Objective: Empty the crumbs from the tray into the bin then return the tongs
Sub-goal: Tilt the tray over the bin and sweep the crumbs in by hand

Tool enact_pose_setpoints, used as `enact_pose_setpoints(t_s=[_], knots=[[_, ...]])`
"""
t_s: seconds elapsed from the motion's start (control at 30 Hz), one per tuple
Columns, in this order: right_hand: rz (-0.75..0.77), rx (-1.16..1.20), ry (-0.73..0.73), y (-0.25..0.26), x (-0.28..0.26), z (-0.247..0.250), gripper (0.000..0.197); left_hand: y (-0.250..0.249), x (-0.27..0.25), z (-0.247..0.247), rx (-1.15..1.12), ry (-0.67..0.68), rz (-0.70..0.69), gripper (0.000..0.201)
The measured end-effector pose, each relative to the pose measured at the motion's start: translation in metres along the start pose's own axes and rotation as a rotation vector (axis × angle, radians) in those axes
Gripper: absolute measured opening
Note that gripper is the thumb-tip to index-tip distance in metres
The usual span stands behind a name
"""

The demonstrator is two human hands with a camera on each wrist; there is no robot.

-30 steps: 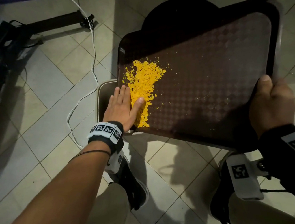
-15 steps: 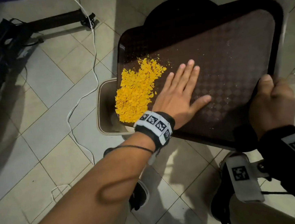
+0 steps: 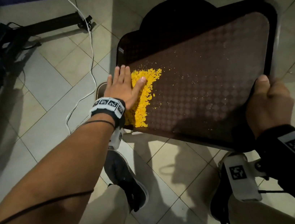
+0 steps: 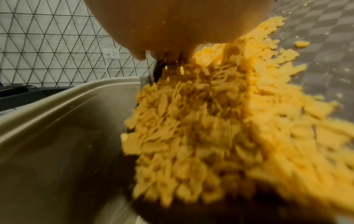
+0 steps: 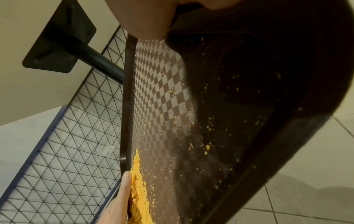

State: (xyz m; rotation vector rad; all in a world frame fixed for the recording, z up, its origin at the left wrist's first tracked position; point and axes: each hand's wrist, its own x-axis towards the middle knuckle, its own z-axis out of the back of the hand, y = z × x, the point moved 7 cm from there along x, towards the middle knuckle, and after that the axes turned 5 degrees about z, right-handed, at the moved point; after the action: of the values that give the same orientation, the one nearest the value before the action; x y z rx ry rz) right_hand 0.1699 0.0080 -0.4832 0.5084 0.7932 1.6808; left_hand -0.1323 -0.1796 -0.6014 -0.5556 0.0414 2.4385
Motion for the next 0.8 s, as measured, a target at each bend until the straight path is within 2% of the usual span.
enact_pose_setpoints(t_s=[0.23,0.33,0.4,0.47,0.53,0.6,0.7,0.8], knots=[[-0.017,0.036,0.016,0.001,-0.002,-0.002,0.038,0.025,-0.039,-0.034,0.024,0.034,-0.045,0.091],[0.008,0.062,0.010,0.002,-0.003,-0.003,0.037,0.028,-0.048,-0.029,-0.029,-0.022,-0.029,0.084],[0.017,0.067,0.005,0.003,-0.003,-0.003,0.037,0.010,-0.053,-0.016,-0.058,-0.113,-0.064,0.079],[0.023,0.066,0.006,0.004,-0.003,-0.004,0.036,-0.028,-0.064,-0.005,-0.060,-0.185,-0.197,0.076],[0.019,0.063,0.005,0.004,-0.003,-0.004,0.036,-0.076,-0.077,-0.001,-0.046,-0.215,-0.354,0.076],[0.015,0.055,0.009,0.005,-0.004,-0.004,0.037,-0.118,-0.085,-0.004,-0.011,-0.200,-0.435,0.079],[0.013,0.036,0.016,0.005,-0.004,-0.004,0.037,-0.148,-0.081,-0.005,-0.036,-0.183,-0.435,0.081],[0.008,0.030,0.018,0.005,-0.003,-0.004,0.037,-0.137,-0.066,-0.005,-0.028,-0.216,-0.358,0.083]])
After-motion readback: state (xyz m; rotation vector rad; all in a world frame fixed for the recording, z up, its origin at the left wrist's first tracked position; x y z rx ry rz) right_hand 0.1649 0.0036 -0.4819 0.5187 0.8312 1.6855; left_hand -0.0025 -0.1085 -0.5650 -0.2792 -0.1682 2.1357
